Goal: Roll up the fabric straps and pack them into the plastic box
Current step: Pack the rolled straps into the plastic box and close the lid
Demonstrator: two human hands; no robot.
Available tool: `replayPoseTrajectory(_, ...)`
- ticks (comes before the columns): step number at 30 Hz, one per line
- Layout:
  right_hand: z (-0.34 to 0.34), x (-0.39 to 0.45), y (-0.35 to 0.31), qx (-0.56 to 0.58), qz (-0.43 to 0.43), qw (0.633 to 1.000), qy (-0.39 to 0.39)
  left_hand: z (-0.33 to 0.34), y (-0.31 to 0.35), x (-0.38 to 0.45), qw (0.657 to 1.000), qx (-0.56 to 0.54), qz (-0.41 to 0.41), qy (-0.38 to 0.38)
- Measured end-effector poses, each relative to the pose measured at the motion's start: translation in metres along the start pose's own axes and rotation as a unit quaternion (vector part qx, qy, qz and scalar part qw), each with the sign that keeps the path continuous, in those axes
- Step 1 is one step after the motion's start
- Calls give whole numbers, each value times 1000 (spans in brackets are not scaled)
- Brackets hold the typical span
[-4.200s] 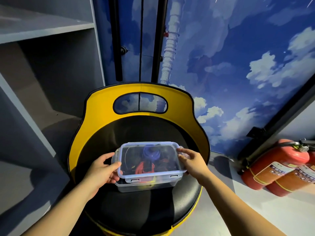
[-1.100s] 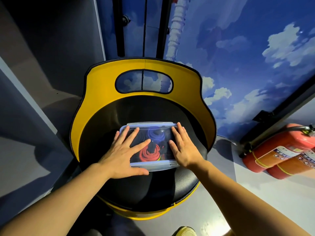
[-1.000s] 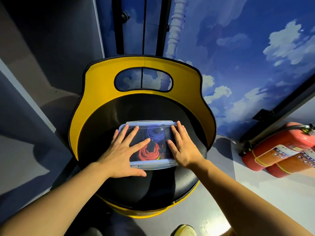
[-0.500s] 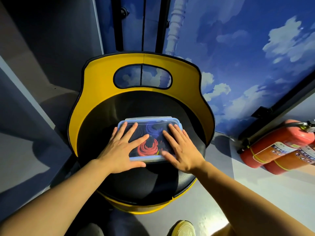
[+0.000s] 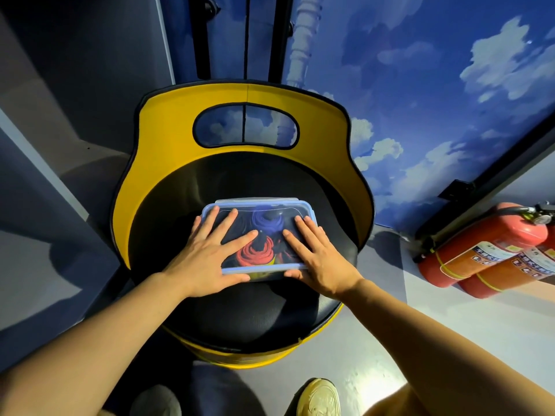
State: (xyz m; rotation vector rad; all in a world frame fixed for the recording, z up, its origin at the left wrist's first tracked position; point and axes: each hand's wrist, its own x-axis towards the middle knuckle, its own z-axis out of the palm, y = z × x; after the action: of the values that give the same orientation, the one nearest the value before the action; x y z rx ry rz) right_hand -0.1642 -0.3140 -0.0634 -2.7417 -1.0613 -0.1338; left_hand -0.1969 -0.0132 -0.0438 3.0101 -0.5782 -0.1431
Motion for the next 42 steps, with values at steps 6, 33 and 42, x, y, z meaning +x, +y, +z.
replayPoseTrajectory(6, -16, -5, -17, 96, 46, 994, 22, -5, 5, -3, 986, -151, -48, 43)
replayPoseTrajectory(33, -20, 57, -3, 382, 473, 781, 141, -4, 9, 23, 604, -687, -376, 150)
replayPoseTrajectory(42, -23, 68, 12, 356, 470, 794, 150, -1, 3, 33, 653, -616, -413, 153)
